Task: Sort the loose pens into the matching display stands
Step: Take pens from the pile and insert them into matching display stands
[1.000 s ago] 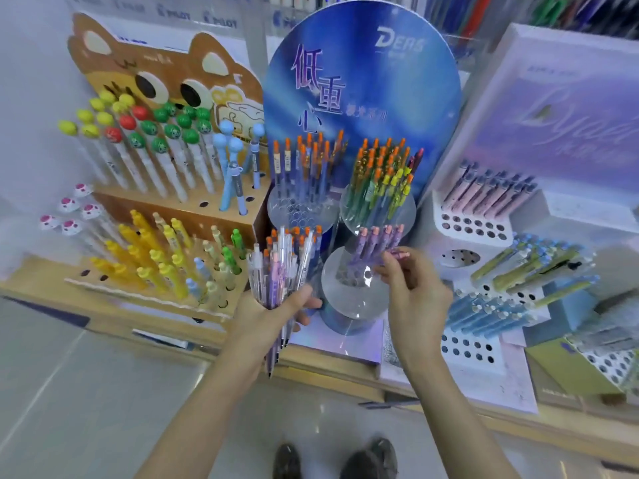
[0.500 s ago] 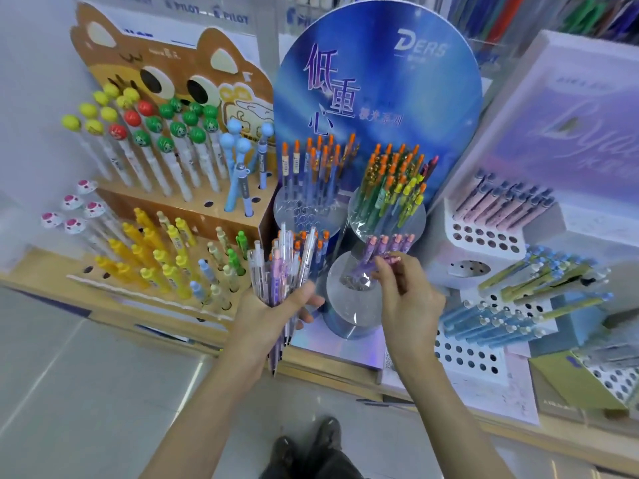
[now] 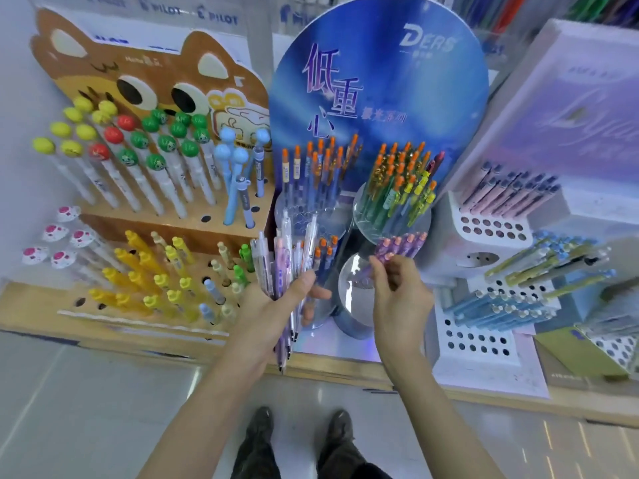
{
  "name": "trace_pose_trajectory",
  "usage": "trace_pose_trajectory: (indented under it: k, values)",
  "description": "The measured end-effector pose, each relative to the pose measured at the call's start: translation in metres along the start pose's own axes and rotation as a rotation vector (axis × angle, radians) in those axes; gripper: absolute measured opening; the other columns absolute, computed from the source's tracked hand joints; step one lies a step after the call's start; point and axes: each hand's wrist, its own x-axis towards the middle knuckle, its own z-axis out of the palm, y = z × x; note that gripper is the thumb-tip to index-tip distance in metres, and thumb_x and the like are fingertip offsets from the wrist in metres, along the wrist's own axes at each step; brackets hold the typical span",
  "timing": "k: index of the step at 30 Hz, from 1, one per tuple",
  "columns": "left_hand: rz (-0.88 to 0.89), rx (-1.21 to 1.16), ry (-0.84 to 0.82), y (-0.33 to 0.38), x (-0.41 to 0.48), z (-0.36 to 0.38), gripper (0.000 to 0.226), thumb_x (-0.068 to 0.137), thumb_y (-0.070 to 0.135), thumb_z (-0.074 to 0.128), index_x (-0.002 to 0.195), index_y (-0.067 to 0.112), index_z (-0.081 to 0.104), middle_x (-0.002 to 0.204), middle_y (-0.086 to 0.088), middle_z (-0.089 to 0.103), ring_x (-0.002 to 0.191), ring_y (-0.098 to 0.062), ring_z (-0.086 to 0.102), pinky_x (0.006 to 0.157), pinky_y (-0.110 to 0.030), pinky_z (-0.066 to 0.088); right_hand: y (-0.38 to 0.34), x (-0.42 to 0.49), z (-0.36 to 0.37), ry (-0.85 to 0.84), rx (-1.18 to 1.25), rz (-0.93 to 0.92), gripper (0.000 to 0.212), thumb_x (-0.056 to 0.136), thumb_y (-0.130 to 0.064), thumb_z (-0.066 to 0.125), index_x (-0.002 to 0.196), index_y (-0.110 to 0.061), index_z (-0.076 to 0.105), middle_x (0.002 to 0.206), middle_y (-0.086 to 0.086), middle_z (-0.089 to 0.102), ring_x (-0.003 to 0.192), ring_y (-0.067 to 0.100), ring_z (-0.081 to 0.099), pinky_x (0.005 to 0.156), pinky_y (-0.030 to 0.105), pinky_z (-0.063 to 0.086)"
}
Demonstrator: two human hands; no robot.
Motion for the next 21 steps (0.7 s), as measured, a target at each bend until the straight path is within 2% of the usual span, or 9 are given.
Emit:
trace_pose_trajectory:
  k: [2, 8, 12, 17, 19, 21]
  values:
    - [-0.005, 0.011, -0.032, 0.004, 0.004, -0.008, 0.027, 0.077, 0.035, 0.063, 0.086, 0.009, 0.067, 0.077, -0.009, 0.074, 0.045, -0.014, 0.048, 0.06, -0.026, 0.05, -0.004, -0.002, 0.006, 0.061, -0.024, 0.011, 0.02, 0.087, -0.026, 0.067, 0.083, -0.008, 0.062, 0.077, 0.007, 0.065, 0.071, 0.026, 0.061, 0.066, 0.029, 0.045]
    - [-0.023, 0.051, -0.129, 0.006, 0.013, -0.029, 0.012, 0.084, 0.025, 0.063, 0.084, 0.014, 0.066, 0.076, -0.007, 0.074, 0.046, -0.014, 0.049, 0.058, -0.025, 0.048, -0.011, -0.004, 0.023, 0.124, -0.091, 0.096, 0.023, 0.087, -0.027, 0.068, 0.082, -0.006, 0.061, 0.075, 0.006, 0.065, 0.07, 0.022, 0.06, 0.066, 0.024, 0.041]
    - [-0.02, 0.025, -0.19, 0.008, 0.013, -0.038, 0.018, 0.075, 0.029, 0.065, 0.084, 0.013, 0.066, 0.073, -0.008, 0.073, 0.043, -0.013, 0.049, 0.055, -0.024, 0.048, -0.015, -0.007, 0.03, 0.177, -0.14, 0.113, 0.026, 0.089, -0.03, 0.065, 0.082, -0.006, 0.061, 0.074, 0.007, 0.064, 0.068, 0.023, 0.058, 0.064, 0.031, 0.043]
    - [-0.041, 0.018, -0.247, 0.008, 0.014, -0.046, 0.021, 0.076, 0.028, 0.064, 0.089, 0.013, 0.065, 0.072, -0.008, 0.072, 0.043, -0.013, 0.048, 0.05, -0.024, 0.047, -0.036, -0.013, 0.023, 0.144, -0.159, 0.192, 0.025, 0.087, -0.033, 0.067, 0.093, -0.014, 0.051, 0.068, -0.003, 0.053, 0.064, 0.017, 0.053, 0.054, 0.023, 0.03]
    - [-0.045, 0.032, -0.276, 0.008, 0.014, -0.049, 0.024, 0.074, 0.031, 0.064, 0.091, 0.013, 0.066, 0.073, -0.009, 0.072, 0.044, -0.015, 0.048, 0.049, -0.025, 0.046, -0.049, -0.022, 0.013, 0.124, -0.046, 0.187, 0.022, 0.087, -0.032, 0.067, 0.093, -0.019, 0.051, 0.067, -0.004, 0.051, 0.062, 0.009, 0.05, 0.056, 0.018, 0.035]
    - [-0.053, 0.04, -0.31, 0.009, 0.015, -0.051, 0.024, 0.075, 0.03, 0.064, 0.091, 0.012, 0.067, 0.073, -0.009, 0.072, 0.045, -0.015, 0.049, 0.049, -0.025, 0.046, -0.067, -0.027, 0.007, -0.013, 0.179, 0.218, 0.016, 0.088, -0.034, 0.066, 0.085, -0.02, 0.057, 0.069, -0.008, 0.056, 0.064, 0.003, 0.051, 0.06, 0.014, 0.039]
